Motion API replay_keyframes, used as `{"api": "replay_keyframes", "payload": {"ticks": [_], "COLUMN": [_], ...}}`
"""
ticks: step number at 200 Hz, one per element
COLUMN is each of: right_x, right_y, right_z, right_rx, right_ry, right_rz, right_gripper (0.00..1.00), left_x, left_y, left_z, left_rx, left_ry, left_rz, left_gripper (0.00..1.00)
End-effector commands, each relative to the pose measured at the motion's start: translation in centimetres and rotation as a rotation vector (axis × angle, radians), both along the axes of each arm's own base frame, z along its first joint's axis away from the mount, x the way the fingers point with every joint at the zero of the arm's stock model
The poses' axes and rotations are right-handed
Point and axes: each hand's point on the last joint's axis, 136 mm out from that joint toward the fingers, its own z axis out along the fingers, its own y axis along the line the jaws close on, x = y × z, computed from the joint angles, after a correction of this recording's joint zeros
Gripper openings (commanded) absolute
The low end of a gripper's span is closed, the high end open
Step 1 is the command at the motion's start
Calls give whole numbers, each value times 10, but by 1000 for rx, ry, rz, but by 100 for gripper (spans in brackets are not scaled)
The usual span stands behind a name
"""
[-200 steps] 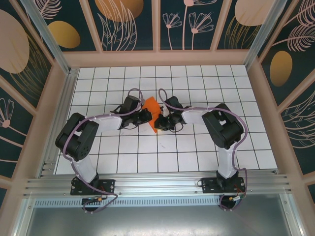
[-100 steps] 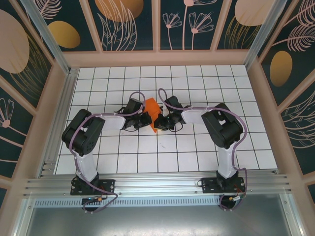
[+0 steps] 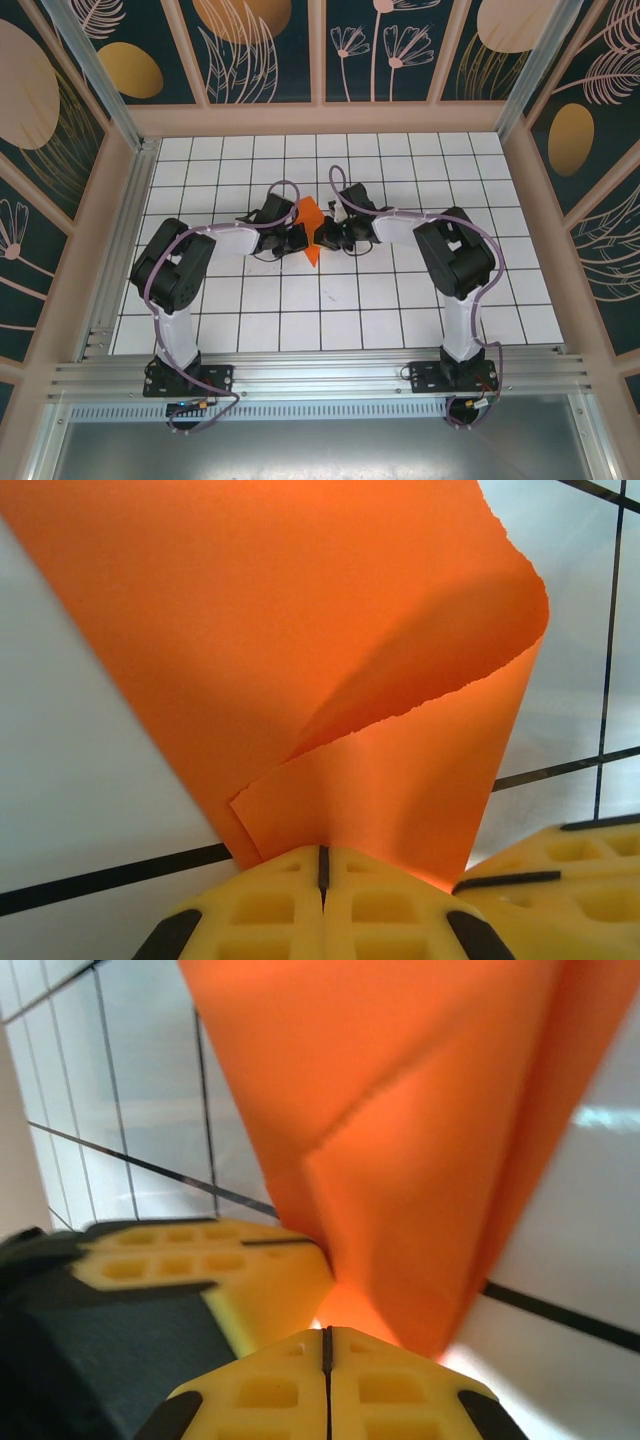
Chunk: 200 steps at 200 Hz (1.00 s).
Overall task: Fold a paper plane with a square sheet of paper (pick it up from the middle)
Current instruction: Third fold the triangle at the center of the table.
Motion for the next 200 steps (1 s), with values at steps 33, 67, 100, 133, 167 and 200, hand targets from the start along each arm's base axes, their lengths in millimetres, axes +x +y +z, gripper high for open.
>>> {"api": "replay_keyframes", "payload": {"ticks": [33,67,100,133,167,200], "right_x": [13,18,45,54,60,73], "right_y": [-14,-17,-21,-20,-21,-32], "right_z": [-31,-33,-2,-11,-27,-30], "right_rx": [-83,-94,-42,-64,-68,-97], "right_ry": [50,59,-26,-17,15,15], "right_rz": [-64,-88,-119,-108,-105,-155], "right_gripper": [6,6,6,7,7,7], "left_x": [-20,-22,-23,-23,-24,-25], "left_y": [31,36,38,37,37,37], "left_z": [-44,-47,-49,-51,-54,-55], "left_rx": [197,235,254,257,259,262], "left_ry": [107,111,112,111,117,116], "left_rz": [-15,-34,-53,-68,-80,-84], "left_gripper": [0,0,0,0,0,0]}}
